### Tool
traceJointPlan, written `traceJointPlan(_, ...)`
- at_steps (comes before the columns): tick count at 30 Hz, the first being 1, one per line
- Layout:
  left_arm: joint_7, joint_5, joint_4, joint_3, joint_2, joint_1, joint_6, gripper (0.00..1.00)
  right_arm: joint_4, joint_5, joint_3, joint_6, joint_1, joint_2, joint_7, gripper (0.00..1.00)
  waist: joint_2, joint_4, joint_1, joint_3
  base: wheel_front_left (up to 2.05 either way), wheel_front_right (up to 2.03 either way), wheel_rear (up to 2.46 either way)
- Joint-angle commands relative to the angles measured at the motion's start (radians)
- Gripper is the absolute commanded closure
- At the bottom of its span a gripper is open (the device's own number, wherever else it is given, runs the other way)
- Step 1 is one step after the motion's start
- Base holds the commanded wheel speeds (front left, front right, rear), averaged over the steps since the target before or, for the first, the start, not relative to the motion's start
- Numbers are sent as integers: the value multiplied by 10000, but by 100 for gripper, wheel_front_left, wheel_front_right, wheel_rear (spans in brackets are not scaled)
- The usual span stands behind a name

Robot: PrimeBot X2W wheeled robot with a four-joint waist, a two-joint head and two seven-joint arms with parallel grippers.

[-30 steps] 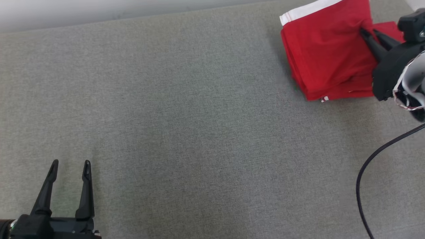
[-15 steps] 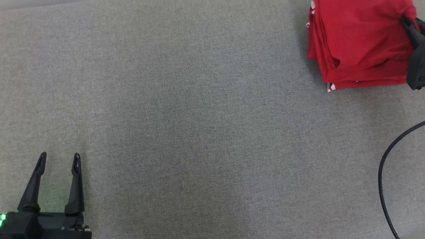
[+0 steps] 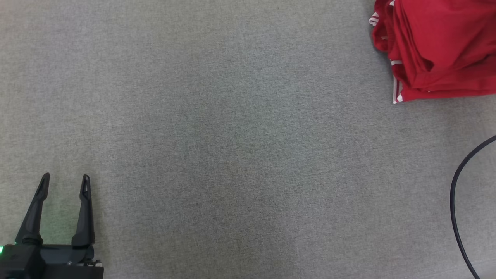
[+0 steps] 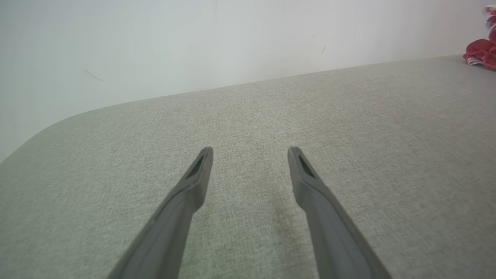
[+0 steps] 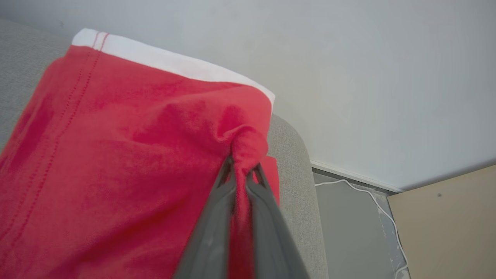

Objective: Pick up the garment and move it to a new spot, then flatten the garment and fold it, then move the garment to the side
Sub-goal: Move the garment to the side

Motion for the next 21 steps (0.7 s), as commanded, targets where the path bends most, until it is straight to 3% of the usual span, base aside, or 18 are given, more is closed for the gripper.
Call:
traceJointPlan(1, -31, -64, 33, 10, 70, -33, 33, 0, 52, -84, 11, -6, -150, 42, -94, 100, 0, 40, -1, 19, 0, 0, 0)
traceJointPlan(2, -31, -72, 39, 6, 71, -49, 46, 0, 134, -116, 11, -6, -130, 63, -61, 82, 0, 58, -1, 31, 0, 0, 0)
traceJointPlan(3, -31, -51, 45, -2, 72, -62, 53, 0, 203, -230, 13, -4, -115, 79, -37, 55, 0, 75, -1, 36, 0, 0, 0)
traceJointPlan(4, -32, -49, 51, -8, 72, -72, 63, 0, 273, -339, 12, -6, -146, 91, -96, 0, 0, 89, -1, 39, 0, 0, 0)
traceJointPlan(14, -35, -147, 224, -71, 4, -54, 162, 0, 710, -775, 14, -4, -79, 308, 24, 0, 0, 154, -1, -200, 0, 0, 0)
traceJointPlan(21, -37, -277, 339, -127, -216, 105, 244, 0, 814, 183, -623, -4, 150, 765, -1153, 0, 0, 184, -1, -820, 0, 0, 0)
